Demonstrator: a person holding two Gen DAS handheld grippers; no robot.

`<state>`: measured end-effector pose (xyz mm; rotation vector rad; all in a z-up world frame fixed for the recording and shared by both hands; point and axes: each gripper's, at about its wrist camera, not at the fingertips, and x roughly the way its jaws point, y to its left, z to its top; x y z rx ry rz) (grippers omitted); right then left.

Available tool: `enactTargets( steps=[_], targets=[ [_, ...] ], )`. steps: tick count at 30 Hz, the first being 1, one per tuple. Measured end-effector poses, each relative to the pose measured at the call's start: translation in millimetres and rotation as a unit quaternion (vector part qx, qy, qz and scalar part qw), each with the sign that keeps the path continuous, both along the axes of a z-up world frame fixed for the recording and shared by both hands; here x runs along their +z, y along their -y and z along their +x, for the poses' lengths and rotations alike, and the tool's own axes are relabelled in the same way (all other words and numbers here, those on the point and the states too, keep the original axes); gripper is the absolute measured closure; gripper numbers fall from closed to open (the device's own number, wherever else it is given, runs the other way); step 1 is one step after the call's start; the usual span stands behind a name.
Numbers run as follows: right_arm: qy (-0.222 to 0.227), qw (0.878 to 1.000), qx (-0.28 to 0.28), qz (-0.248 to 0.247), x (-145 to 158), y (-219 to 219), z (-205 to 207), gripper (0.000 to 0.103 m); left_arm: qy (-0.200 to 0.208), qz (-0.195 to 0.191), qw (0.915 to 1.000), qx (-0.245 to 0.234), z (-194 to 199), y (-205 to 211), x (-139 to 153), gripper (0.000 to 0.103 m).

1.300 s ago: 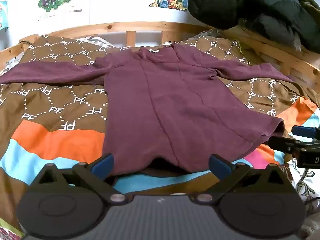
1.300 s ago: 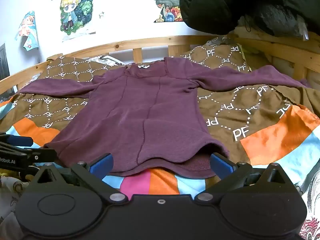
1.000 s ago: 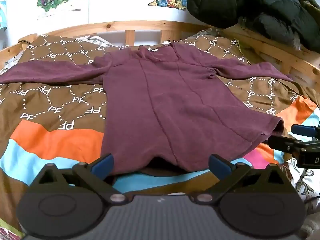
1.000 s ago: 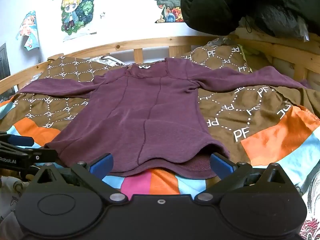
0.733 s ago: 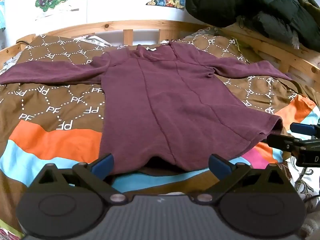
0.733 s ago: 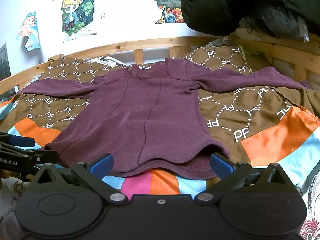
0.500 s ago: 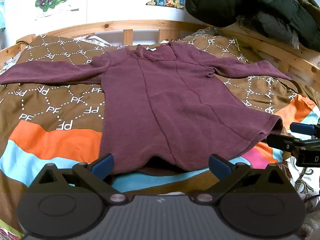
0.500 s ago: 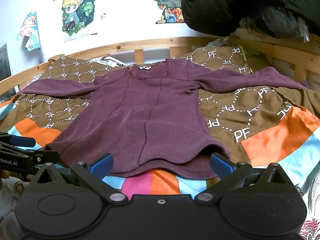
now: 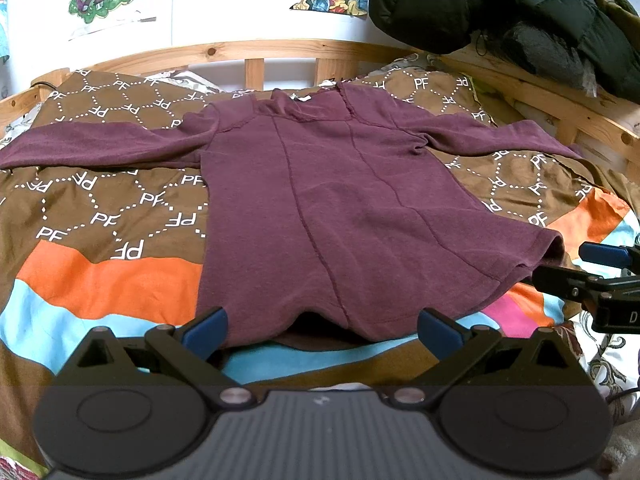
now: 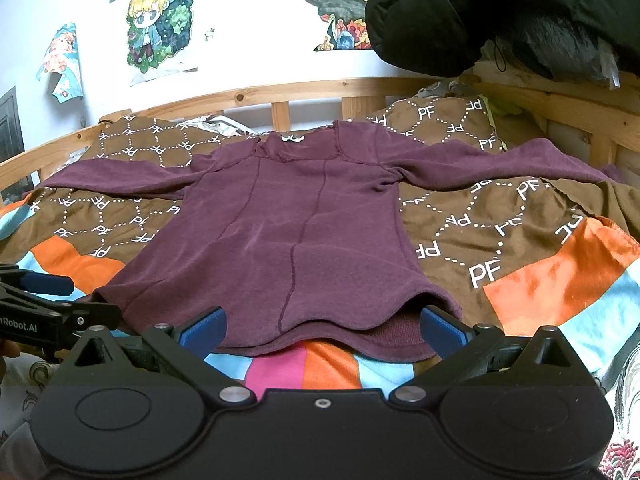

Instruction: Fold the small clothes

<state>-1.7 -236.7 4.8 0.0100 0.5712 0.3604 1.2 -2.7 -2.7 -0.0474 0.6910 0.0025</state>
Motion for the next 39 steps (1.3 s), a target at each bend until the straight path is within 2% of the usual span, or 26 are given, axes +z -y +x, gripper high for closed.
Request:
enactTargets(
  steps=[39],
  targets=[
    [0.0, 1.0, 0.001, 0.002, 0.3, 0.7, -0.5, 0.001, -0.002, 0.0, 1.0, -0.002, -2.3, 2.7, -1.3, 0.0]
  ],
)
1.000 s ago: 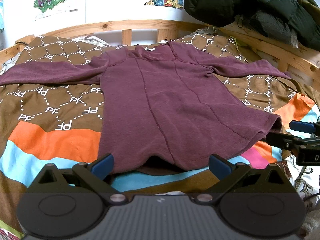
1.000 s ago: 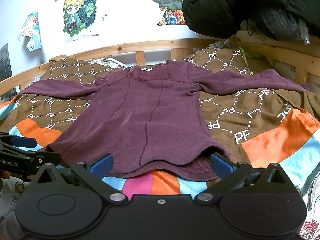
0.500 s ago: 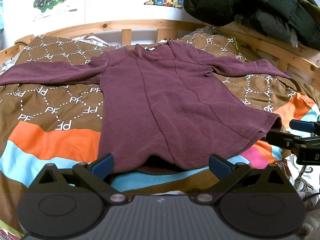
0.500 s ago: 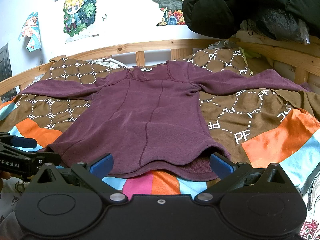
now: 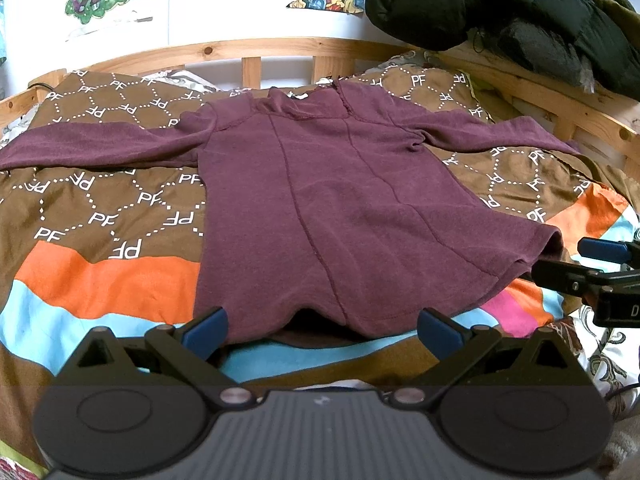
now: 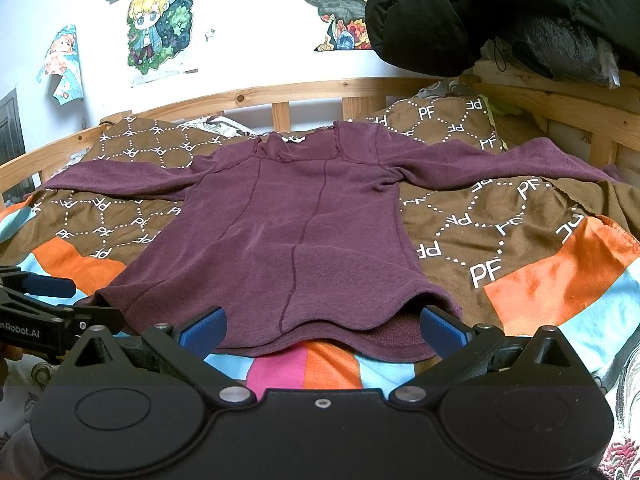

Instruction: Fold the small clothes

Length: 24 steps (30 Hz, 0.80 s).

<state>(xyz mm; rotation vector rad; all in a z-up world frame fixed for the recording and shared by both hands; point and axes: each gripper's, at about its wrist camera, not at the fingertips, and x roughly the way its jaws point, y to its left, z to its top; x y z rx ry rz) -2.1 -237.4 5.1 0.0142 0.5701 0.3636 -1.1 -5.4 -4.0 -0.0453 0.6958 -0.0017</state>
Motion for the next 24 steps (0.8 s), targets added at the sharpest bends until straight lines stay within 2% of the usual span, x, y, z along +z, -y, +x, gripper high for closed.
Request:
enactTargets(
  steps=[24],
  targets=[
    [-0.001, 1.0, 0.004, 0.003, -1.0, -0.1, 0.5, 0.001, -0.004, 0.0, 1.0, -0.002, 0.8, -0.1, 1.0, 0.0]
  ],
)
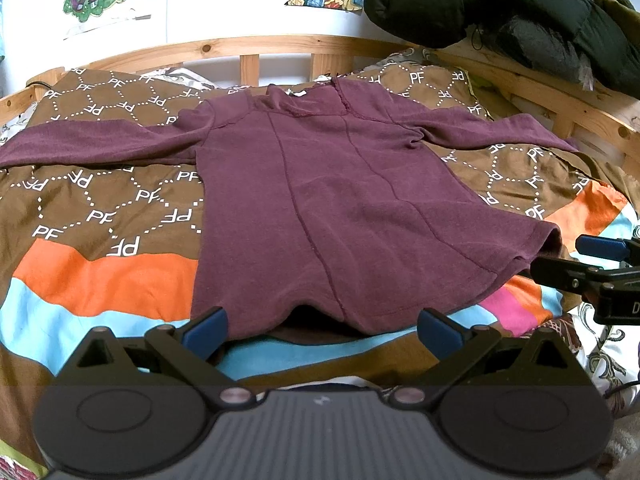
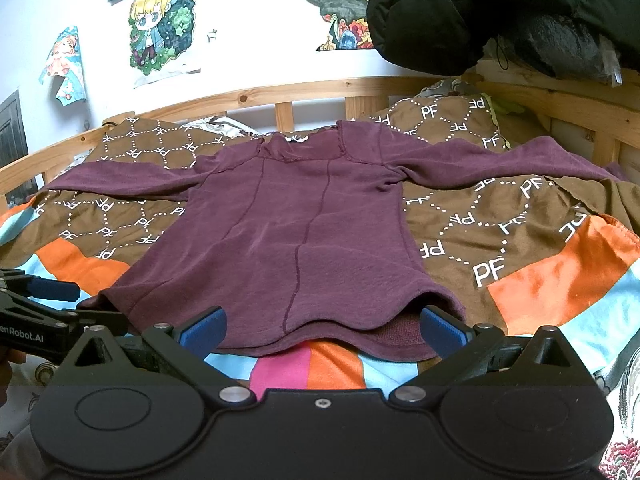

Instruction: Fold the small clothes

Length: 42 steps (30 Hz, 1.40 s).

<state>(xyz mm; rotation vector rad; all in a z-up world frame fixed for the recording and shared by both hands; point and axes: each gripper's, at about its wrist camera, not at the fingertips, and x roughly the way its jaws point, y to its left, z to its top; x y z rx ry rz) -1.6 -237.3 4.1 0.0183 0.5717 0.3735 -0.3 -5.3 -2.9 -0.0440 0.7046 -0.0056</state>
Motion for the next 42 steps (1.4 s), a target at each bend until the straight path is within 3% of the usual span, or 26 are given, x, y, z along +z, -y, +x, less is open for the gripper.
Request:
enactTargets(
  steps=[6, 14, 21, 25, 28, 33, 38, 42],
  targets=[
    [-0.002, 1.0, 0.001, -0.001, -0.5, -0.5, 0.1, 0.001, -0.003, 0.003, 1.0, 0.001, 1.3, 1.3, -0.7, 0.0],
    [-0.021, 1.0, -0.007, -0.006, 2.8, 3.1, 12.9, 0.001, -0.009, 0.036, 0.9991, 0.018, 30.3, 2.8, 12.5, 0.0],
    [-0.036, 0.997, -0.038, 0.057, 27.8, 43.8, 59.6, 0.001, -0.003, 0.111, 0.9931, 0.038, 95.2, 14.3, 73.6, 0.0],
    [-0.029, 0.997, -0.057, 0.035, 43.6, 63.9, 100.7, 0.001, -0.012, 0.118, 0.9917, 0.051, 135.4, 24.4, 107.6, 0.0],
    [-0.012, 0.995, -0.094, 0.025, 53.7, 84.3, 131.5, 0.001, -0.013, 0.113, 0.9923, 0.048, 159.8, 34.0, 115.4, 0.0],
    [0.015, 0.978, -0.19, 0.081, 59.8, 138.1, 166.5, 0.0, -0.003, 0.089, 0.9951, 0.041, 188.6, 52.5, 87.2, 0.0],
    [0.026, 0.96, -0.262, 0.093, 48.5, 174.4, 198.2, 0.001, -0.037, 0.046, 0.9981, 0.019, 199.6, 51.1, 41.3, 0.0],
    [0.021, 0.937, -0.331, 0.112, 34.9, 192.9, 217.6, 0.011, -0.076, 0.039, 0.9963, 0.016, 209.2, 46.0, 13.1, 0.0]
  ],
)
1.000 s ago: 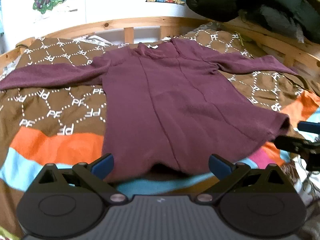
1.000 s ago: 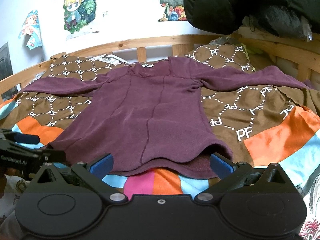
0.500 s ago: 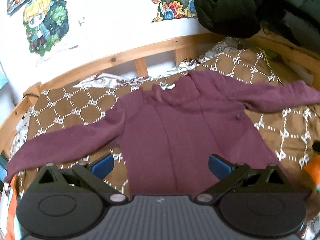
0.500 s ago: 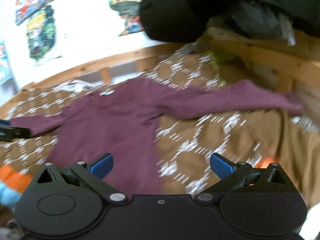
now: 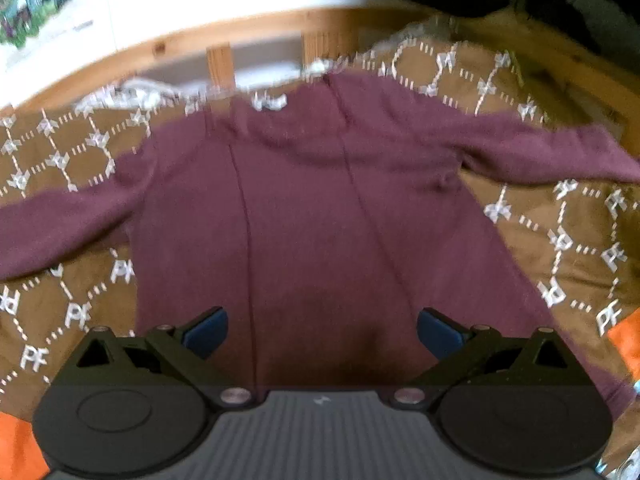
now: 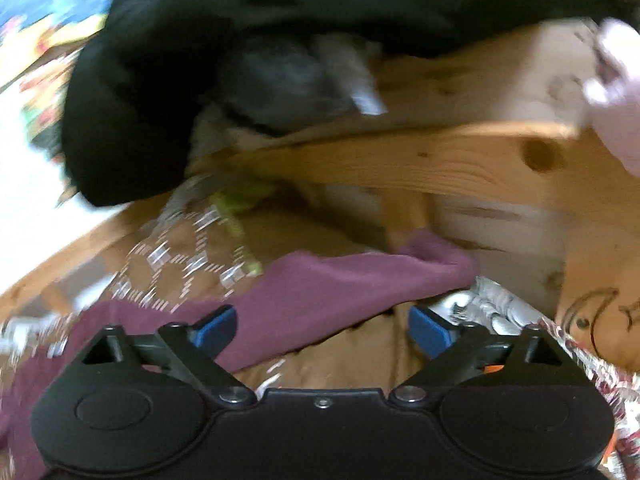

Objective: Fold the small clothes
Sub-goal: 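Grasp the maroon shirt sleeve cuff with the right gripper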

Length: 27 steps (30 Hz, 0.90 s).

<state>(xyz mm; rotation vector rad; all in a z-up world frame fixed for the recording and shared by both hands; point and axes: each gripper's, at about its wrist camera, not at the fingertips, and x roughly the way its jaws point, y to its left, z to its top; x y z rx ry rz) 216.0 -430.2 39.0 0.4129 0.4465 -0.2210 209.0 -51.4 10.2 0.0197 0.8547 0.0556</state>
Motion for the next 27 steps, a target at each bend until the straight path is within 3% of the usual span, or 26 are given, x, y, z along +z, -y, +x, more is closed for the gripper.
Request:
enactTargets(
  steps=[3, 6, 9, 11, 14, 17, 18, 21, 24, 27],
  targets=[
    [0.002, 0.999, -0.046, 0.029, -10.8, 11.1, 8.5, 0.02, 0.004, 0.0, 1.0, 0.001, -2.2, -6.5, -8.6, 0.0],
    [-0.02, 0.996, -0.087, 0.03, -19.4, 17.0, 27.0, 0.027, 0.016, 0.015, 0.9998, -0.002, -4.0, -9.2, -10.4, 0.0],
    [-0.045, 0.99, -0.131, 0.037, -29.7, 22.5, 43.3, 0.04, 0.019, 0.023, 0.9995, -0.006, -2.9, -10.6, -10.0, 0.0],
    [-0.055, 0.986, -0.153, 0.047, -36.8, 26.1, 50.1, 0.042, 0.013, 0.027, 0.9995, -0.007, -3.7, -13.9, -9.4, 0.0],
    [-0.052, 0.979, -0.174, 0.089, -49.3, 36.5, 57.0, 0.052, 0.004, 0.038, 0.9993, -0.006, -8.7, -19.5, -8.7, 0.0],
    [-0.035, 0.974, -0.19, 0.118, -55.1, 44.4, 56.6, 0.074, -0.001, 0.042, 0.9991, -0.003, -15.1, -27.1, -6.9, 0.0],
    [-0.025, 0.973, -0.195, 0.119, -55.0, 44.2, 54.3, 0.085, -0.003, 0.04, 0.9992, -0.001, -15.8, -29.5, -6.3, 0.0],
    [0.007, 0.98, -0.184, 0.075, -46.7, 31.3, 48.7, 0.097, -0.004, 0.033, 0.9994, 0.003, -14.8, -35.5, -4.6, 0.0],
    [0.048, 0.988, -0.148, -0.013, -26.4, 7.2, 44.1, 0.098, 0.0, 0.03, 0.9994, 0.015, -11.2, -39.7, -1.9, 0.0],
    [0.094, 0.987, -0.089, -0.09, -1.9, -20.9, 41.5, 0.099, 0.005, 0.025, 0.9988, 0.041, -7.9, -46.0, 1.8, 0.0]
  ],
)
